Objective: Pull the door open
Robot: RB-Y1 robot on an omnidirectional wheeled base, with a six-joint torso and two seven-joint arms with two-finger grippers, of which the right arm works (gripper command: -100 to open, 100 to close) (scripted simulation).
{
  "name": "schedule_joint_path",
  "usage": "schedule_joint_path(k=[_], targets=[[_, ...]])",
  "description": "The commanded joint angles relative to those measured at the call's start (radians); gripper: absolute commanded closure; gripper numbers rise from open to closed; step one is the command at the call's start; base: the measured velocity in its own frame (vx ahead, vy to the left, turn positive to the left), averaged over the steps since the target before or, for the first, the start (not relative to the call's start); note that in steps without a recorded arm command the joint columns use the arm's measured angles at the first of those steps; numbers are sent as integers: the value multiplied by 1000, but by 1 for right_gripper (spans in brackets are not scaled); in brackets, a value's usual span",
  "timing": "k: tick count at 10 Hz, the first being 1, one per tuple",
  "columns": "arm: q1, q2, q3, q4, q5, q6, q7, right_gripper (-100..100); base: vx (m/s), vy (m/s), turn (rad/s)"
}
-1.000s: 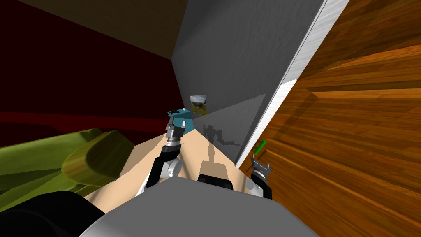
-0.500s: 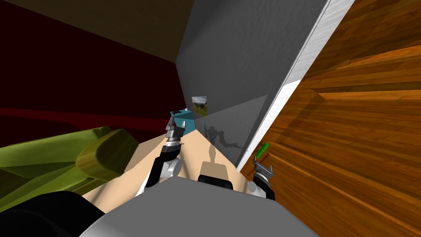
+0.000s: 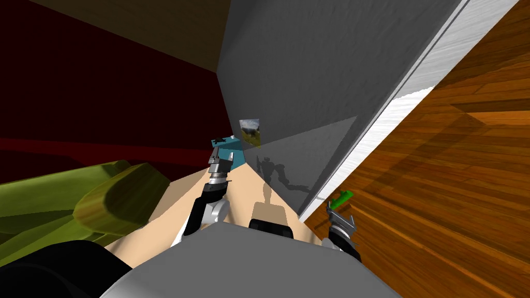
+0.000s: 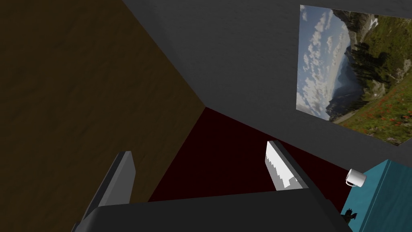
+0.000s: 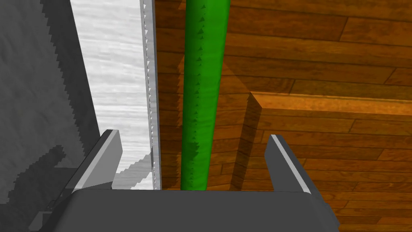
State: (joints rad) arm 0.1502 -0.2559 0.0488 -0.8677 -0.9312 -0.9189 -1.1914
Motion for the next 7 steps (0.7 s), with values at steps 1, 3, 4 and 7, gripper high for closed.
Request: schedule_joint_path(k=[1, 3, 4, 7], targets=[[15, -23, 3, 4, -1, -1, -31, -100, 105, -2, 8], [27, -50, 8, 18, -1, -6, -69, -100, 79, 5, -1], [33, -63, 11, 24, -1, -9, -88, -100, 97, -16, -1], [49, -96, 17, 42, 0, -16, -136, -100, 104, -2, 3]])
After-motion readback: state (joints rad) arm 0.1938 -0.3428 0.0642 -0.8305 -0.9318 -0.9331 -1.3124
